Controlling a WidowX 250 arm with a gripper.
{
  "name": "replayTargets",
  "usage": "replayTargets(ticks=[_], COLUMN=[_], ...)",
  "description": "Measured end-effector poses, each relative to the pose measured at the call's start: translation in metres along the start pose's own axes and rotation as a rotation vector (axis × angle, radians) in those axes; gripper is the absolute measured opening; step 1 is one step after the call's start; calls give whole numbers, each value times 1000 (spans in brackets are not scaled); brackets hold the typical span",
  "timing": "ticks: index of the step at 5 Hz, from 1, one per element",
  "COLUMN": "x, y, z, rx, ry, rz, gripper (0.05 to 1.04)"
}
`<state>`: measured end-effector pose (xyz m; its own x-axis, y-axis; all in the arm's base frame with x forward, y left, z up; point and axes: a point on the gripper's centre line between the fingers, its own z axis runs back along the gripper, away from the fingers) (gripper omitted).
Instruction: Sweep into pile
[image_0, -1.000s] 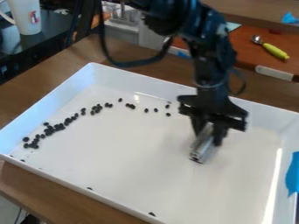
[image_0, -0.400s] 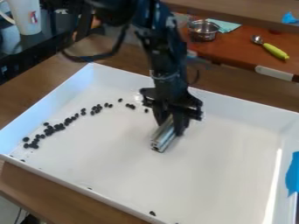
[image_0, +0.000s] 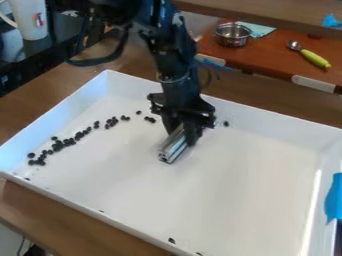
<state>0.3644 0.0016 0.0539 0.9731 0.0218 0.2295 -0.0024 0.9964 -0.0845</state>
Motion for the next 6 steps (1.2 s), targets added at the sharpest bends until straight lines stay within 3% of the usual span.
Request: replayTargets(ticks=[1,2,4,5,6], x=[3,-2,-19,-28,-35], y=[12,57,107,122,125], z=[-1,5,13,16,21], rx=[5,23,24,23,-10], ry=[6,31,69,88,97], rz=[15,117,205,243,265], gripper=[379,379,379,379,379])
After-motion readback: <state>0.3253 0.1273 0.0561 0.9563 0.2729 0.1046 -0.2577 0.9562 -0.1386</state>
